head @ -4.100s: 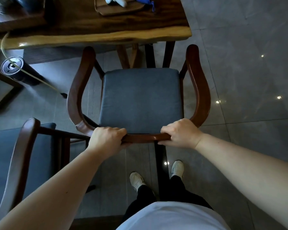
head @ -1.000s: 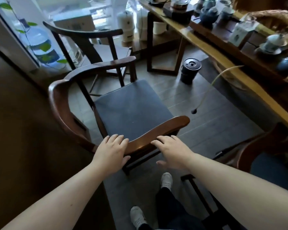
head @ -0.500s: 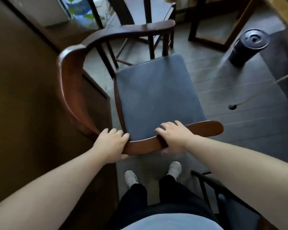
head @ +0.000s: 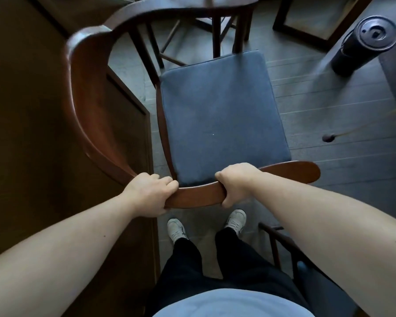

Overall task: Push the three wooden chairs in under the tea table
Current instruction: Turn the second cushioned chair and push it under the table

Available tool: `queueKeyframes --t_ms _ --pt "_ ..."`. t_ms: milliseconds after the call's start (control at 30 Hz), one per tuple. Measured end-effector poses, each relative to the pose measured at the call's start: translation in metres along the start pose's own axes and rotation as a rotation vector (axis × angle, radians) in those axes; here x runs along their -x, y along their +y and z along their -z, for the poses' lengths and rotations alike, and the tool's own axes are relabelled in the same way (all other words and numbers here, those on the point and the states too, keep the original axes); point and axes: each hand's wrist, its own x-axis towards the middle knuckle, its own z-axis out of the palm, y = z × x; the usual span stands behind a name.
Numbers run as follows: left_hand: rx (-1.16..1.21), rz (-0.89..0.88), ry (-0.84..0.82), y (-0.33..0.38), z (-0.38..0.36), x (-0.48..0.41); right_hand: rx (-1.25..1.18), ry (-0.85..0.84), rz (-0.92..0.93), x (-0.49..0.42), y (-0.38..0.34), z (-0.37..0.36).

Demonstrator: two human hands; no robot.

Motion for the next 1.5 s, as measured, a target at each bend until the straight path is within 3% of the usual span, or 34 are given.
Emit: queueKeyframes --t_ms 167,600,1167,1333,1500 --pt "0.012 -0.057 0.025 0.019 0.005 -0.011 -0.013 -0.074 -0.01 0.01 0.018 -0.001" --pt "-0.002 -0.154 0.082 0.047 0.029 -0.051 -0.081 -0.071 -0.079 0.05 0.059 -0.02" --pt "-0.004 -0.274 0.089 0.134 0.084 -0.126 -0.162 -0.086 -0.233 0.136 0.14 -0.054" --pt "-0.007 -0.335 0.124 0.124 0.094 -0.125 -0.166 -0.092 -0.277 0.142 0.137 -0.053" --pt "-0.112 -0.477 0.22 0.067 0.123 -0.115 -0.32 0.127 -0.294 0.129 0.093 -0.026"
